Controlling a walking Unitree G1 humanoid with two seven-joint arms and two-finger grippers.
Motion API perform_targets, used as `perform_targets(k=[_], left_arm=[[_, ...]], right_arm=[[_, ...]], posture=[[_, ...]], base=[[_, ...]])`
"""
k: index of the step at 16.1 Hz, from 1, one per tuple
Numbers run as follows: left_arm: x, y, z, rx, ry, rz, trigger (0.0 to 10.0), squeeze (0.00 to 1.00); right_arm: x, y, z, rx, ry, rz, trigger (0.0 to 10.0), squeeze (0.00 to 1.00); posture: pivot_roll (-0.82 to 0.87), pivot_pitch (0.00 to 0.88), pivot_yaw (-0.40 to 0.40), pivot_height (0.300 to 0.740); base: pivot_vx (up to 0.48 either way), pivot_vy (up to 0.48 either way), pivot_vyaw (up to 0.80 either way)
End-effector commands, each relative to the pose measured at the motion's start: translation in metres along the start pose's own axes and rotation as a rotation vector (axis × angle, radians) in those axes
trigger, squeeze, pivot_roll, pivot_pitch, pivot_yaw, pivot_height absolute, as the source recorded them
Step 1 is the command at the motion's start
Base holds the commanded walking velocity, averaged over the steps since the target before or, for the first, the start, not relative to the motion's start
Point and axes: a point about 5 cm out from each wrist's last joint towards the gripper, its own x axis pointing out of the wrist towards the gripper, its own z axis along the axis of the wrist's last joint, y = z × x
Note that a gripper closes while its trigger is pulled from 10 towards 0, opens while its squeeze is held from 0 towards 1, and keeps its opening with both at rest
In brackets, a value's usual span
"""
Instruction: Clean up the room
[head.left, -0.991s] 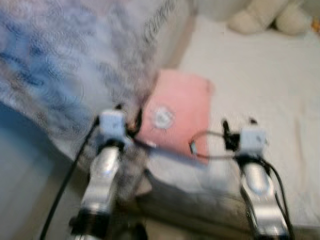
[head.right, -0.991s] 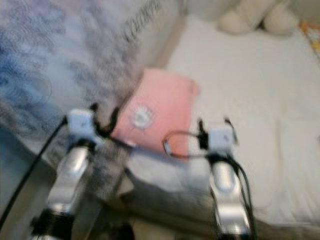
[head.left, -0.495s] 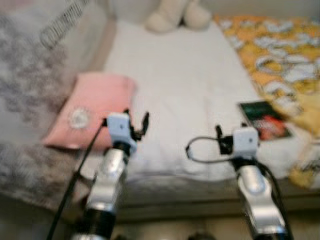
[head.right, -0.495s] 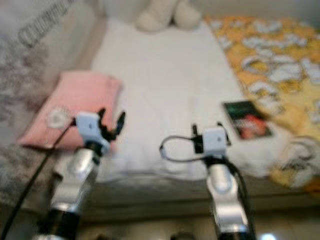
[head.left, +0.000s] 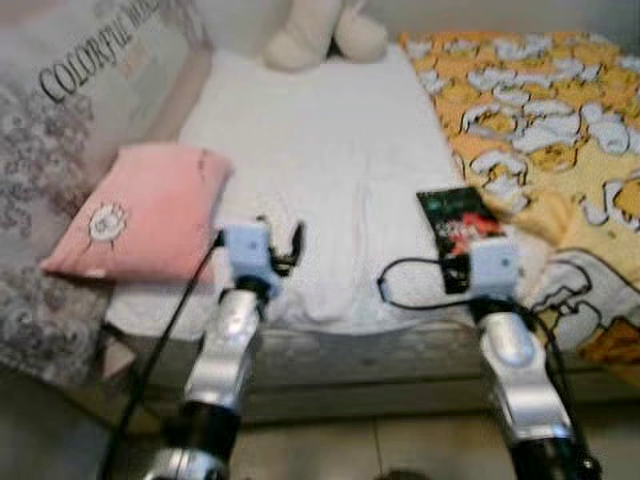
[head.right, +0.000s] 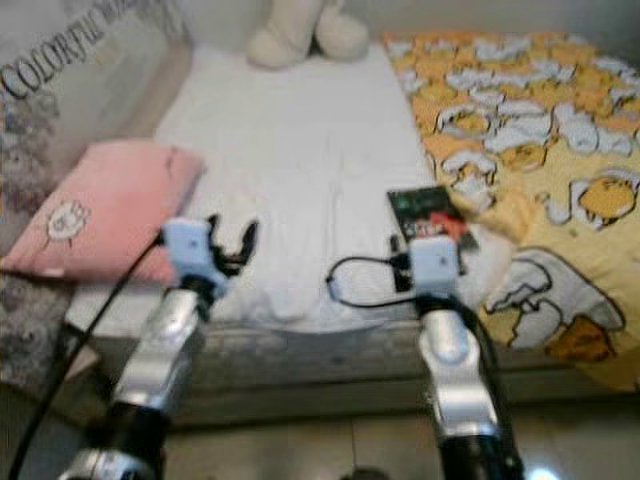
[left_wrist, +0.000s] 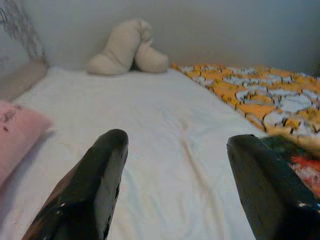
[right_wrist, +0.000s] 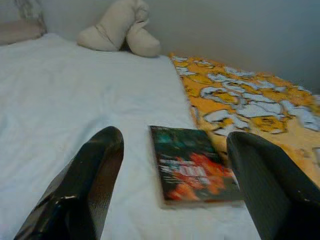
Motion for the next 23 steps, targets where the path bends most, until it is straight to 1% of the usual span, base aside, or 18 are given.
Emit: perform_targets(k=[1, 2, 6, 8, 12, 13, 14, 15, 16, 19, 23], left_arm=[[0.003, 0.010, 0.002, 0.019, 0.009, 0.044, 10.0, 0.00], [0.006, 0.011, 0.002, 0.000, 0.016, 0.064, 10.0, 0.00], [0.007, 0.007, -0.001, 0.000, 0.021, 0.047, 10.0, 0.00], [0.009, 0.007, 0.000, 0.005, 0.021, 0.055, 10.0, 0.00], [0.011, 0.008, -0.001, 0.002, 0.029, 0.071, 10.0, 0.00], [0.011, 0.006, 0.000, 0.083, 0.015, 0.061, 10.0, 0.00], [0.010, 0.005, 0.001, 0.111, 0.006, 0.059, 10.0, 0.00], [0.011, 0.003, 0.000, 0.104, 0.017, 0.046, 10.0, 0.00], [0.012, 0.002, 0.000, 0.075, 0.021, 0.040, 10.0, 0.00], [0.011, 0.005, 0.001, 0.020, 0.011, 0.064, 10.0, 0.00], [0.012, 0.010, 0.001, -0.005, 0.013, 0.100, 10.0, 0.00]], right_arm=[[0.003, 0.007, 0.005, 0.025, -0.022, 0.023, 10.0, 0.00], [0.003, 0.009, 0.005, 0.024, -0.025, 0.036, 10.0, 0.00], [0.006, 0.010, 0.004, 0.023, -0.023, 0.049, 10.0, 0.00], [0.007, 0.011, 0.004, 0.022, -0.019, 0.051, 10.0, 0.00], [0.006, 0.017, 0.003, 0.021, -0.023, 0.083, 10.0, 0.00], [0.005, 0.018, 0.002, 0.016, -0.018, 0.097, 10.0, 0.00], [0.005, 0.018, 0.001, 0.013, -0.015, 0.099, 10.0, 0.00], [0.005, 0.019, 0.000, 0.010, -0.008, 0.101, 10.0, 0.00], [0.004, 0.019, -0.001, 0.007, 0.000, 0.102, 10.0, 0.00], [0.003, 0.019, -0.002, 0.013, 0.001, 0.101, 10.0, 0.00], [0.002, 0.019, -0.005, 0.012, 0.011, 0.102, 10.0, 0.00]], posture=[[-0.19, 0.000, 0.052, 0.740], [-0.19, 0.000, 0.052, 0.740], [-0.19, 0.000, 0.054, 0.740], [-0.19, 0.000, 0.054, 0.740], [-0.19, 0.000, 0.053, 0.740], [-0.19, 0.000, 0.053, 0.740], [-0.19, 0.000, 0.053, 0.740], [-0.19, 0.000, 0.052, 0.740], [-0.19, 0.000, 0.053, 0.740], [-0.19, 0.000, 0.054, 0.740], [-0.19, 0.000, 0.055, 0.740]], base=[[0.000, -0.454, 0.00], [0.000, -0.454, 0.00], [0.000, -0.450, 0.00], [0.000, -0.450, 0.00], [0.000, -0.433, 0.00], [0.000, -0.416, 0.00], [0.255, -0.405, 0.00], [0.000, 0.000, 0.00], [0.274, 0.000, 0.00], [0.411, 0.000, 0.00], [0.480, 0.000, 0.00]])
